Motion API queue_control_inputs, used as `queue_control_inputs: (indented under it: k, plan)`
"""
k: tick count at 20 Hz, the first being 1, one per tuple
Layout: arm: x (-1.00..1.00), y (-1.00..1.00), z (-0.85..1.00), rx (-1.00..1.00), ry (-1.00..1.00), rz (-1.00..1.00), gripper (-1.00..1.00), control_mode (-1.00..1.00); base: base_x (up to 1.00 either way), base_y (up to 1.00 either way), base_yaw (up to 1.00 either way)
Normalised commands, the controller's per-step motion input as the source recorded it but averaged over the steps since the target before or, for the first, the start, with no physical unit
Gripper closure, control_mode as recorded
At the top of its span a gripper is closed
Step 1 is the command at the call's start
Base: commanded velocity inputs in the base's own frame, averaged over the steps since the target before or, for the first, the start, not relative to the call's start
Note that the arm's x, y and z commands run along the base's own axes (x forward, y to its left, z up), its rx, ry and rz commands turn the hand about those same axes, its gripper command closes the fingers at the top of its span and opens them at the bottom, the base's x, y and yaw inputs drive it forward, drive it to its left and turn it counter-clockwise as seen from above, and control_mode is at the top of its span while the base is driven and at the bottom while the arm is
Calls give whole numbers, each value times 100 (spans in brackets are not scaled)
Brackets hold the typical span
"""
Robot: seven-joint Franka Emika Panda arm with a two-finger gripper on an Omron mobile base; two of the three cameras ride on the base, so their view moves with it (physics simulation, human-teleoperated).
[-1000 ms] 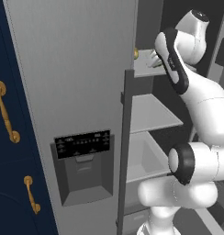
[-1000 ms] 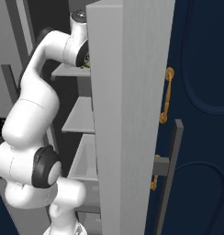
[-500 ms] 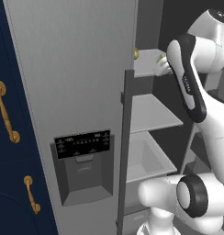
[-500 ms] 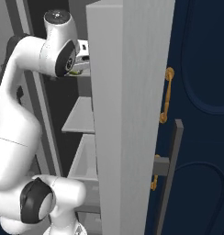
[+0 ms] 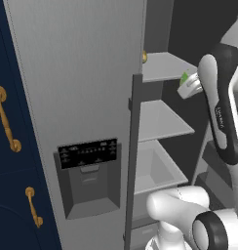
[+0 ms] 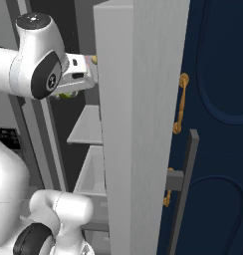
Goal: Grab a lemon wedge from the fridge and one ice cube from the ice bowl, and put them in the glass of lemonade.
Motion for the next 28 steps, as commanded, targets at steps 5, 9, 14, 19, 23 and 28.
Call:
queue_control_inputs:
  k: [5, 9, 14, 19, 23, 28]
  plan:
    - [-100, 2, -46, -12, 21, 0, 100, -100, 0, 0, 0]
    - [-100, 11, -49, -9, 20, 0, 100, -100, 0, 0, 0]
    - [-99, 7, -9, 0, 3, 1, 100, -100, 0, 0, 0]
    - [-35, 0, 0, 0, 1, 3, 100, -100, 0, 0, 0]
    - [0, 2, -14, 0, 3, 0, 100, -100, 0, 0, 0]
    - [-6, 0, -3, 0, 1, 0, 100, 100, -36, 6, 0]
